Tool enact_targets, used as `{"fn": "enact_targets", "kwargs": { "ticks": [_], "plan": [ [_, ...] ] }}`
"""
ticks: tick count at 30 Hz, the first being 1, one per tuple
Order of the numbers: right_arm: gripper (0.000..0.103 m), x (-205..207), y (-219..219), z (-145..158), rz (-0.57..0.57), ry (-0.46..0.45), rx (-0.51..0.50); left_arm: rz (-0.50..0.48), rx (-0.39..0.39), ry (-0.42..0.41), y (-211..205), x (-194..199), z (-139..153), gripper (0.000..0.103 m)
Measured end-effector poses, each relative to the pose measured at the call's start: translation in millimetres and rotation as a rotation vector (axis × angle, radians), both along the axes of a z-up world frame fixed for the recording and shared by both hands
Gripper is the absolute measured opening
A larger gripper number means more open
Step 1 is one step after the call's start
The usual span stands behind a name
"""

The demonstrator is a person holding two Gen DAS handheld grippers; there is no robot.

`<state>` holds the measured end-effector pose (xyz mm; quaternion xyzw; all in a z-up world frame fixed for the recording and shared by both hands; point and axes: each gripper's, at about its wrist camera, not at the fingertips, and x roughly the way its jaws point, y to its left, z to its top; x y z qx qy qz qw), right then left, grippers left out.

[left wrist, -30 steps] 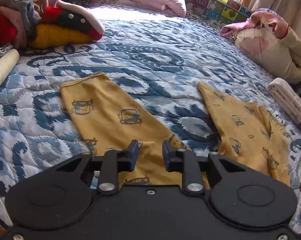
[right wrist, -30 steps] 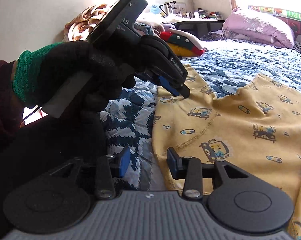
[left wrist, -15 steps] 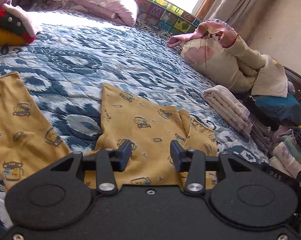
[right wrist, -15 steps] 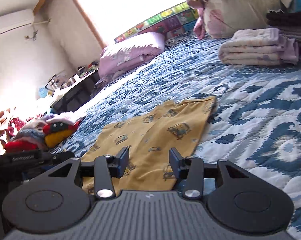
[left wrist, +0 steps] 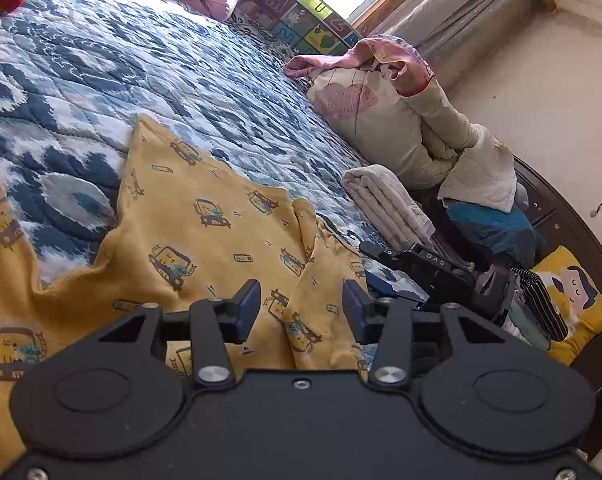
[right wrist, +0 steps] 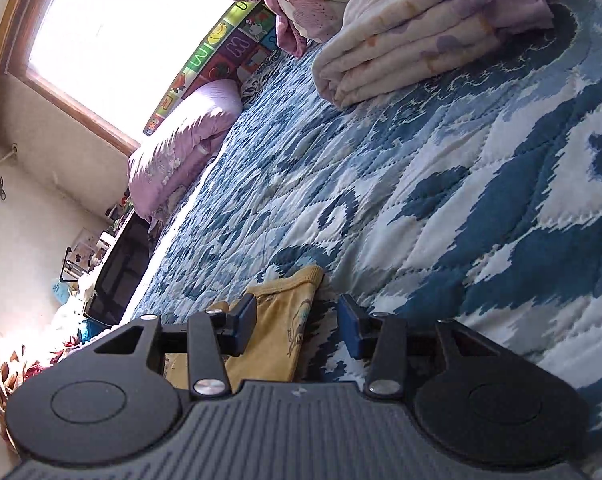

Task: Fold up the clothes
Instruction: 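Release the garment and smooth it flat with both tools, then grasp the yellow garment's leg edge with the right tool and pull it straight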

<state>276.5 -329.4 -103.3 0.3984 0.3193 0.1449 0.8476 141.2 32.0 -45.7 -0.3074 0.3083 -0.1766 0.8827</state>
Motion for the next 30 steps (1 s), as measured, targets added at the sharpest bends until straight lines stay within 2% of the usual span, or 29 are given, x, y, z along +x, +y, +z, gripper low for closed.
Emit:
{"fn": "enact_targets", "kwargs": {
  "ticks": [2,4,5,10,15,21,27,30],
  "plan": [
    [0.037,8,3,1,0.009,-0.001,-0.019,-0.01,-0.007,0.006,-1,1,-2,0.043],
    [0.01,14,3,0,0.003,0.013,-0.033,-0.013,-0.005,0.014,-1,1,-3,0.043],
    [0.005,14,3,-1,0.002,0.016,-0.032,-0.013,-0.003,0.018,-1,1,-4,0.043],
    [0.004,-5,1,23,-0.029,-0.086,-0.082,-0.027,0.004,0.036,-2,1,-6,0.043],
    [0.004,-34,-16,56,-0.05,-0.177,-0.152,-0.113,0.106,0.054,-21,-3,-8,0.043],
    [0.004,-59,-46,76,-0.111,-0.203,-0.196,-0.265,0.273,0.005,-61,-22,-8,0.043],
    [0.004,-77,-72,95,-0.177,-0.221,-0.235,-0.388,0.3,-0.066,-89,-38,-6,0.043],
    [0.004,-89,-84,100,-0.199,-0.218,-0.272,-0.449,0.313,-0.073,-100,-43,-7,0.043]
  ]
}}
